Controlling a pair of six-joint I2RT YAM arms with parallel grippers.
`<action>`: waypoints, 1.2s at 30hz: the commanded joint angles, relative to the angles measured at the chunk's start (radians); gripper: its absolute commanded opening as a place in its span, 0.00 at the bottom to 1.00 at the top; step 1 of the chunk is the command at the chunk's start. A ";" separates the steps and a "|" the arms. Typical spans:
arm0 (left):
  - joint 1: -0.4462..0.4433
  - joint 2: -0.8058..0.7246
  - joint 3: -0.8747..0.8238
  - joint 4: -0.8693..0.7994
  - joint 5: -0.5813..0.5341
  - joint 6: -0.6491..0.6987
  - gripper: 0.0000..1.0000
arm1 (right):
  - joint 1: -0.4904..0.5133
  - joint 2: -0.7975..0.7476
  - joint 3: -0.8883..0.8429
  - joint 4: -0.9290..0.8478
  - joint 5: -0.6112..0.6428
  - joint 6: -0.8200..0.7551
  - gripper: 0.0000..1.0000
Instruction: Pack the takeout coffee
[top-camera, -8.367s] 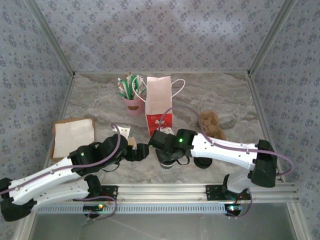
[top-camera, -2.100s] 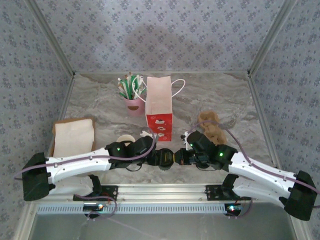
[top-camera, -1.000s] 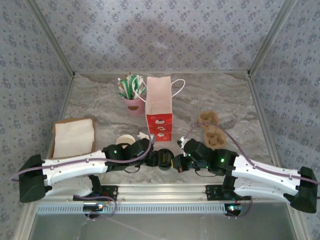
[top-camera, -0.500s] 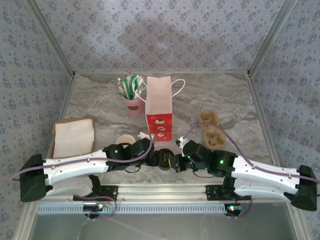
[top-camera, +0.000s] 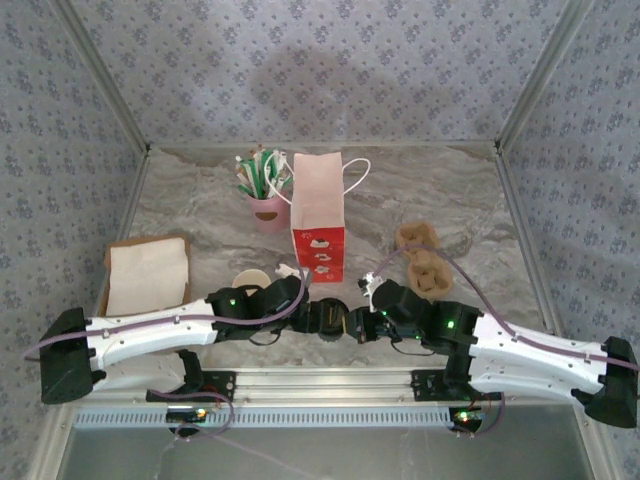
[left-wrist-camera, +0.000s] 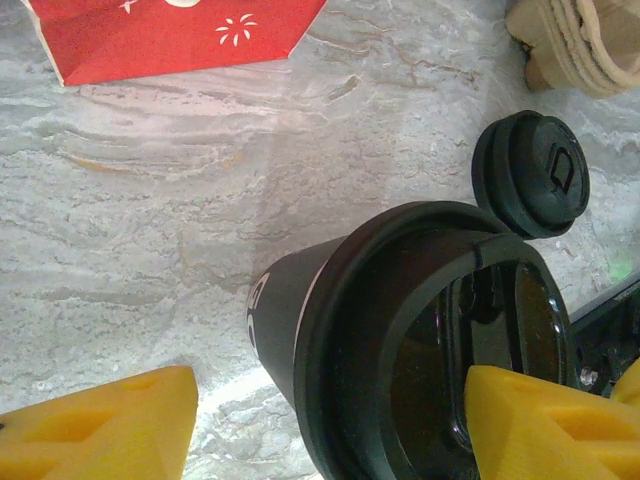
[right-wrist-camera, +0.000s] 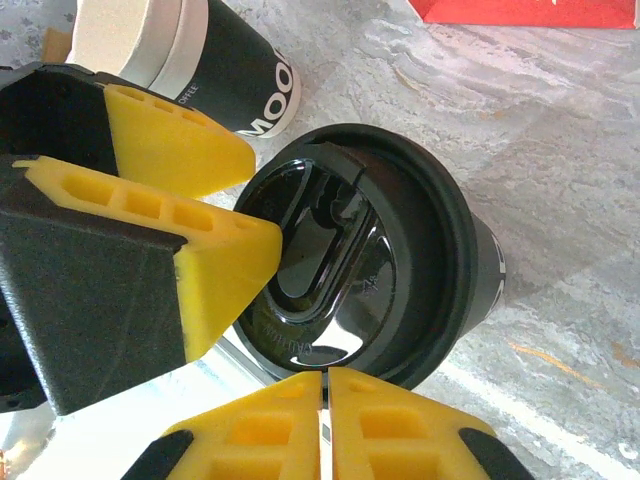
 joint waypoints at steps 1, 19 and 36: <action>-0.004 -0.004 0.047 -0.026 -0.022 0.031 0.75 | -0.005 -0.015 0.001 -0.042 0.012 -0.006 0.12; -0.001 0.006 0.042 0.003 -0.010 0.037 0.84 | -0.078 0.059 -0.012 0.008 -0.073 -0.030 0.10; 0.000 0.011 0.031 0.023 -0.001 0.032 0.84 | -0.224 0.196 0.023 0.102 -0.188 -0.137 0.10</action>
